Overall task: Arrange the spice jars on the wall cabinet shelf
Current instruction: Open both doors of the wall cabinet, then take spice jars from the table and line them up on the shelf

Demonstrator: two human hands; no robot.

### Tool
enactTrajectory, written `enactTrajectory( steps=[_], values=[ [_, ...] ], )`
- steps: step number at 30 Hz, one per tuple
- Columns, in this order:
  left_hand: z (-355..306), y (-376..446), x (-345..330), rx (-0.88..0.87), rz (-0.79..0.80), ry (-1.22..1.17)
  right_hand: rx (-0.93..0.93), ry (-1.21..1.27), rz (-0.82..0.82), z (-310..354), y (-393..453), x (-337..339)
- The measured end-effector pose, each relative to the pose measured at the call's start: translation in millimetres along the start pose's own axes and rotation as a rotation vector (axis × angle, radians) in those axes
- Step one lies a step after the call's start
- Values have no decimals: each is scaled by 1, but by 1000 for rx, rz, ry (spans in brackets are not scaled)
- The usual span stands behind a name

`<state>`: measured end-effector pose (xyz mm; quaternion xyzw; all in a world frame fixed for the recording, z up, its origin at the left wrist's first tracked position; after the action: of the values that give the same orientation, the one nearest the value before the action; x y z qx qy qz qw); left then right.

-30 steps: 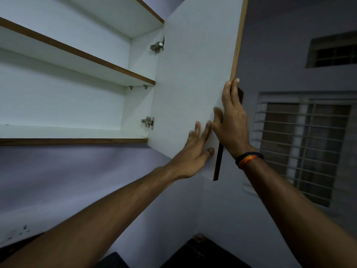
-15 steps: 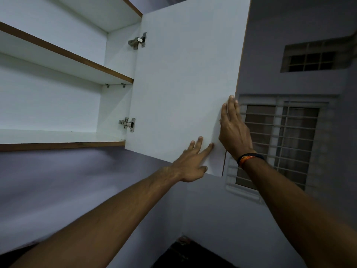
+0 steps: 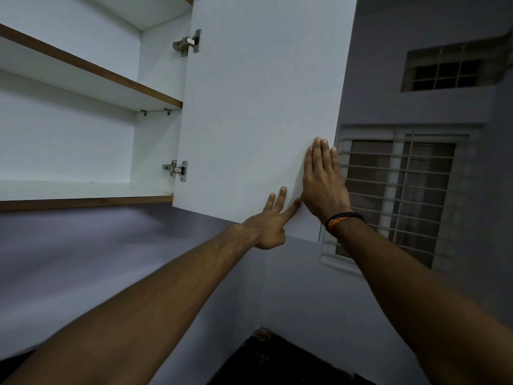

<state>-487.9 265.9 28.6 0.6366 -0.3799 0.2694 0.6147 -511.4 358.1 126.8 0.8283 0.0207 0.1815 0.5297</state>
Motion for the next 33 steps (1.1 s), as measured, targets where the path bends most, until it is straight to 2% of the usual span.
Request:
enactTrajectory(
  steps=[8,15,25,33],
  values=[
    [10,-9,6,-13,50,79,-7,14,40,0,0,11],
    [41,-42,20,41,55,177,-89,189,51,27,0,27],
    [119,-114,70,213,-7,370,40,634,4,147,-7,37],
    [195,-229,130,501,-43,471,142,970,-17,276,-6,78]
  ],
)
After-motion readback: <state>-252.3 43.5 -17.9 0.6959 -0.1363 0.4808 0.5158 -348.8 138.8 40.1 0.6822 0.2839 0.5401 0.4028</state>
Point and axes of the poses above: each hand's wrist, its own y-axis towards the middle knuckle, its own x-axis out of the back of the hand, z = x × y, the point moved 8 cm from there along y, towards the middle knuckle, and after that the axes turned 13 degrees about -z, right-handed, at the moved point
